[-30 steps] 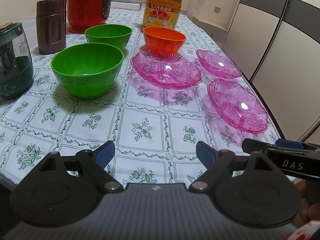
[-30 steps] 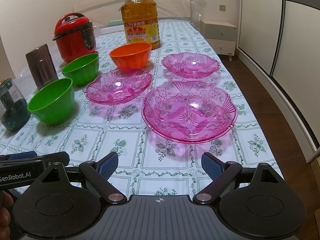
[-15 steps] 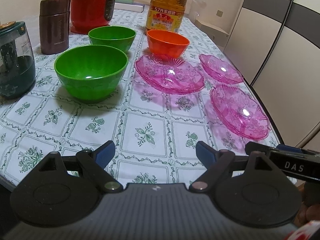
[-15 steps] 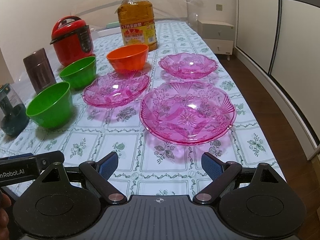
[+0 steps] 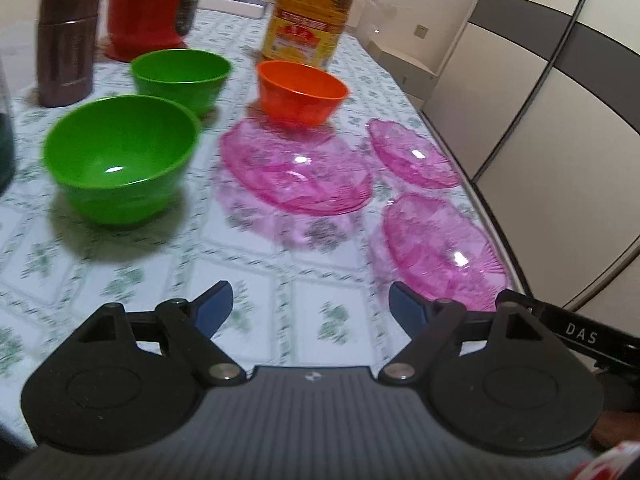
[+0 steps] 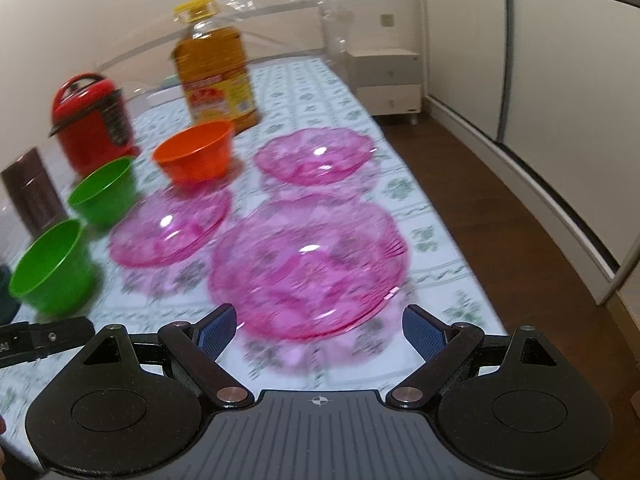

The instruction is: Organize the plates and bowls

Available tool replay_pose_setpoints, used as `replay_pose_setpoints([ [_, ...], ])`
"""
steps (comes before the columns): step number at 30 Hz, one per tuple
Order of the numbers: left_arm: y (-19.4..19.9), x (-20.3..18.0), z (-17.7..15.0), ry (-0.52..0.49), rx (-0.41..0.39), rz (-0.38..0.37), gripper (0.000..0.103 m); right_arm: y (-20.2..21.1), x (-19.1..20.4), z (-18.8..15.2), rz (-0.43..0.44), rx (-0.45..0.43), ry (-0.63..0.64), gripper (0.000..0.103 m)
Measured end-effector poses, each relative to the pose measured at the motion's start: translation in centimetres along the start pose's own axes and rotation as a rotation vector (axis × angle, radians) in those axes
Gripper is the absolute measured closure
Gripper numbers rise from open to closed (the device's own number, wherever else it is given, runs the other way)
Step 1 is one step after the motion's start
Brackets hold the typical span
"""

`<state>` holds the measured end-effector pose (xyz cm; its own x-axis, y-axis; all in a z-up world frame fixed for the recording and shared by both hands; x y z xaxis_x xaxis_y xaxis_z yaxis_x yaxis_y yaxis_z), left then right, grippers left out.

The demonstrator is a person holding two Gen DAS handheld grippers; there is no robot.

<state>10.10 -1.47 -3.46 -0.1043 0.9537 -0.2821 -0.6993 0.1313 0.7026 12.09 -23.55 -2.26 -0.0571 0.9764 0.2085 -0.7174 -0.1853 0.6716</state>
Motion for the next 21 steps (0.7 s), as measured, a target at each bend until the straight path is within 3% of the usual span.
replay_pose_setpoints([
  [3,-1.6,-1.7,0.8,-0.018,-0.01,-0.03,0.025,-0.7,-1.6,1.0,-0.015,-0.017,-0.017,0.015],
  [5,-2.7,-2.8,1.1,-0.047,-0.019,-0.034,0.027,-1.3,-2.5,1.6,-0.025,-0.019,-0.025,0.024],
  [7,-3.7,-3.9,1.5,-0.07,-0.031,-0.034,0.036,-2.0,-3.5,2.1,-0.027,-0.015,-0.039,0.031],
  [10,-5.9,-4.7,1.1,-0.085,0.012,-0.03,0.042,-3.3,-4.6,2.6,-0.025,-0.009,-0.04,0.043],
  [16,-8.6,-5.5,0.8,-0.105,0.034,-0.018,0.06,-5.5,-6.3,3.2,-0.029,0.009,-0.058,0.055],
  [21,-9.5,-5.9,0.9,-0.111,0.023,-0.023,0.067,-6.7,-6.6,3.4,-0.016,0.021,-0.061,0.064],
])
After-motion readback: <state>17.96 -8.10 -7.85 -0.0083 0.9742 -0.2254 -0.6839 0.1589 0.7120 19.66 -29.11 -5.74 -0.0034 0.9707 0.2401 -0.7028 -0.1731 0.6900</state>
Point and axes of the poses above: each gripper's, at about its wrist camera, not at the fingertips, and y roughly against the way its jaws point, x to its left, z to its top, the point moved 6 cm from there along -y, roughly the way its jaws point, and after that the axes turned 3 degrees about -y, right-handed, at the moved point
